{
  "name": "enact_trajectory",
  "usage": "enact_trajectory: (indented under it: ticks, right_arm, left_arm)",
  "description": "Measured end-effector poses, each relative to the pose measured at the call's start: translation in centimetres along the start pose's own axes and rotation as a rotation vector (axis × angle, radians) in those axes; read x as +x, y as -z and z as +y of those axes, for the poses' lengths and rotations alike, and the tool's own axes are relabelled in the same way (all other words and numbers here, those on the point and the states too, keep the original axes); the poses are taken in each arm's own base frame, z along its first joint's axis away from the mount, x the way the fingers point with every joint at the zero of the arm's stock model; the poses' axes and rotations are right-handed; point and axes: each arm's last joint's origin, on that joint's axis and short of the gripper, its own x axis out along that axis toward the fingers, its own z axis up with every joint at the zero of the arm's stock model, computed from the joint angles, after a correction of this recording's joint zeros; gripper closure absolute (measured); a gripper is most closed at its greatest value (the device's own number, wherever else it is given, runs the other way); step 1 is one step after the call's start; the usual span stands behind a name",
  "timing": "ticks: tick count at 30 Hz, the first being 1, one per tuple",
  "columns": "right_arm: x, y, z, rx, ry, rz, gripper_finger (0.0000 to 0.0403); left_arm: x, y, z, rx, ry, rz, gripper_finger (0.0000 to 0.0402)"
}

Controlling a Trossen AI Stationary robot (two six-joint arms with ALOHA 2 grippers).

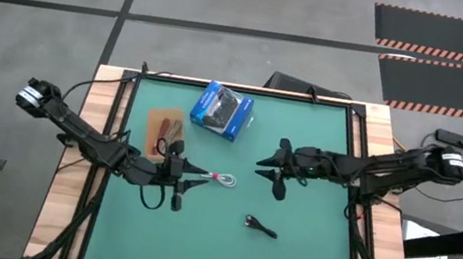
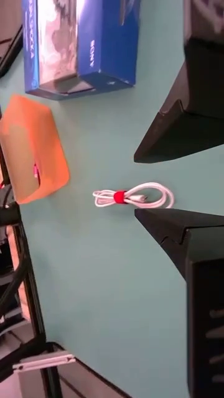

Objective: Pick and place USB-C Cables
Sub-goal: Put the white charger cable into the orange bin

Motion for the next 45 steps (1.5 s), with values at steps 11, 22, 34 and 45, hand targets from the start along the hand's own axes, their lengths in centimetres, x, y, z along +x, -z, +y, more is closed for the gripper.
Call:
enact_trajectory:
  ticks: [11, 22, 34, 45]
  right_arm:
    - [4.3, -0.5, 0.1, -0.030, 0.013, 0.083, 0.0284]
    - [5.2, 0.6, 0.4, -0.026, -0.072, 0.265, 0.0274]
    - [6.7, -0.8, 0.5, -0.099, 0.004, 0.250, 0.0187]
    - [11.8, -0.6, 0.5, -0.146, 0.016, 0.319, 0.0163]
  left_arm:
    - [0.0, 0.2, 0.0, 0.000, -0.002, 0.004, 0.0313]
    - [0.0, 0.2, 0.0, 0.000, -0.002, 0.004, 0.0313]
    - [0.0, 0.2, 0.1, 0.006, -0.007, 0.003, 0.0313]
    - [0.0, 0.1, 0.1, 0.025, -0.038, -0.009, 0.0313]
